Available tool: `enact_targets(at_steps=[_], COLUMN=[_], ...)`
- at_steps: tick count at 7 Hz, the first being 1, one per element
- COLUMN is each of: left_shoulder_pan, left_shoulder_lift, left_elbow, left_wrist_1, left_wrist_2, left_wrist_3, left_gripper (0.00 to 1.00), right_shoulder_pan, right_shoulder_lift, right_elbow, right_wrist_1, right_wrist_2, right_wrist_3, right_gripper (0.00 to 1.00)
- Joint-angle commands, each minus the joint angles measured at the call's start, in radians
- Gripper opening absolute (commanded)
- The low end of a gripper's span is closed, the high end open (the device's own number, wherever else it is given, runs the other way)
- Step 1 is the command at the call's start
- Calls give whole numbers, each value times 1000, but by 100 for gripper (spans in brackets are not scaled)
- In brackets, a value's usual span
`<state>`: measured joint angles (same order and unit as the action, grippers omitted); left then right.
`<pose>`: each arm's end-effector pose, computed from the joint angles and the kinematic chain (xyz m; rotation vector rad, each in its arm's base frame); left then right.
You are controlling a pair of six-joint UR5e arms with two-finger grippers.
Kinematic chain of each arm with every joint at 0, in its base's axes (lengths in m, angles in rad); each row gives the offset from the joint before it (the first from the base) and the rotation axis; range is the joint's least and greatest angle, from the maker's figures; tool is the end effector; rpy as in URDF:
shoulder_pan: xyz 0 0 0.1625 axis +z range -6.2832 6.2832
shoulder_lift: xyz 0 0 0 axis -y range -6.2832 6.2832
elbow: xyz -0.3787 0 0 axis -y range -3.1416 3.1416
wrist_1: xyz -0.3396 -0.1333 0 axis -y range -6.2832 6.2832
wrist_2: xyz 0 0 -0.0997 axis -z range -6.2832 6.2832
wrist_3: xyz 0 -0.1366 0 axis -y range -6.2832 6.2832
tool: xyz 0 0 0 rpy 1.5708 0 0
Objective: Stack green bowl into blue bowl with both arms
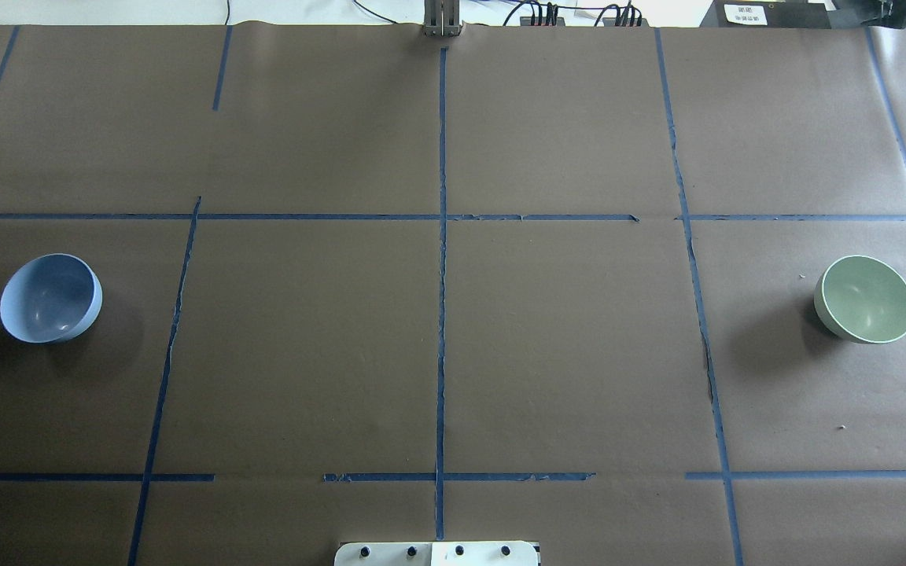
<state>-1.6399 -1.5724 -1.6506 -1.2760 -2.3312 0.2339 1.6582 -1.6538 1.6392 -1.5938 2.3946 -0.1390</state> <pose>-0.0678 -0.4119 0.6314 -0.0863 0.7794 0.0751 0.0682 -0.3999 0.6413 0.0578 -0.8225 -0.0331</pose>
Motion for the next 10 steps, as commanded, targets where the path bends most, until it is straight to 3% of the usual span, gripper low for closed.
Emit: enact_targets(at_steps=[1,10], left_shoulder_pan=[-1,0], left_shoulder_lift=[2,-4], left_elbow=[0,-3], left_wrist_1=[-2,-9], left_wrist_2=[-2,-7], left_wrist_3=[1,1], left_gripper=[100,100], right_shoulder_pan=[0,-1], right_shoulder_lift=[0,5], right_elbow=[8,47], right_wrist_1=[0,0], right_wrist_2=[5,12], right_wrist_3=[1,6], right_gripper=[100,100])
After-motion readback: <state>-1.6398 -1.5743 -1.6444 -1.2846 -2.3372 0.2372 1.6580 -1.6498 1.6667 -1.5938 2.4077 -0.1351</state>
